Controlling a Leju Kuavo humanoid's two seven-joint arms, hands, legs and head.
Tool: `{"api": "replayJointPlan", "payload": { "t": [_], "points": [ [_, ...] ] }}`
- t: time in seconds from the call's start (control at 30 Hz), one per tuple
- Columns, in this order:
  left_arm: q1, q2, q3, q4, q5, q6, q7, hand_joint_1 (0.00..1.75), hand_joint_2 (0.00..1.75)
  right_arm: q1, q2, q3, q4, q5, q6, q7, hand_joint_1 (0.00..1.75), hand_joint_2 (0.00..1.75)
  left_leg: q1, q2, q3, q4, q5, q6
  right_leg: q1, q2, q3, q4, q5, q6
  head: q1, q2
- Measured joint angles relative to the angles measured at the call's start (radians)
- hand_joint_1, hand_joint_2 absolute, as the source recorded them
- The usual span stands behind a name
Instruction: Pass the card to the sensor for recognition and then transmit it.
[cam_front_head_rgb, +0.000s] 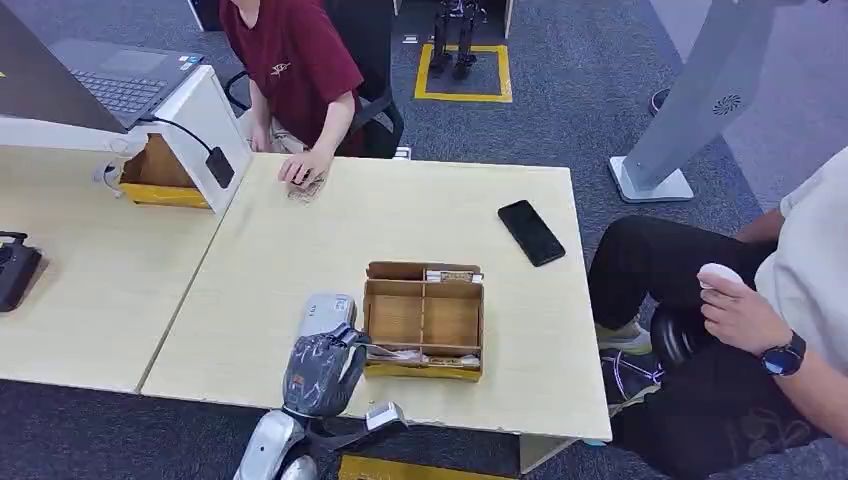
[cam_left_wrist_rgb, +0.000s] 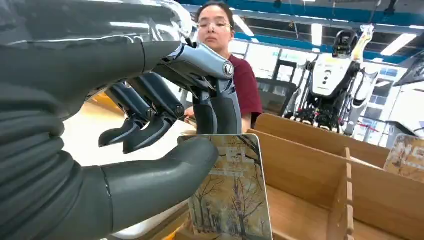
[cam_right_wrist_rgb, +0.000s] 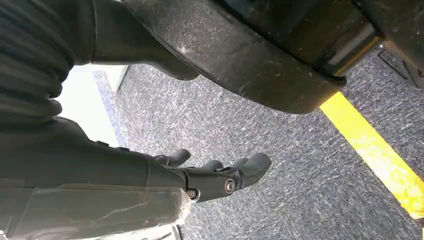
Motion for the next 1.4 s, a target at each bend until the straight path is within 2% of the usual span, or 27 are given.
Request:
{"api": "replayJointPlan", "payload": {
  "t": [0.63, 1.4],
  "points": [
    [0.002, -0.022, 0.069, -0.045, 0.032, 0.0, -0.037, 1.75, 1.75, 0.0, 0.0, 0.0, 0.0, 0.004, -0.001, -0.002, 0.0, 1.75, 0.0, 0.0, 0.0, 0.0, 0.0, 0.0, 0.0, 0.0, 0.0, 0.0, 0.0, 0.0, 0.0, 0.0],
    [-0.008, -0.037, 0.136, -0.08, 0.04, 0.0, -0.05, 1.75, 1.75, 0.0, 0.001, 0.0, 0.0, 0.021, -0.003, -0.002, 0.0, 1.75, 0.0, 0.0, 0.0, 0.0, 0.0, 0.0, 0.0, 0.0, 0.0, 0.0, 0.0, 0.0, 0.0, 0.0]
  ]
}}
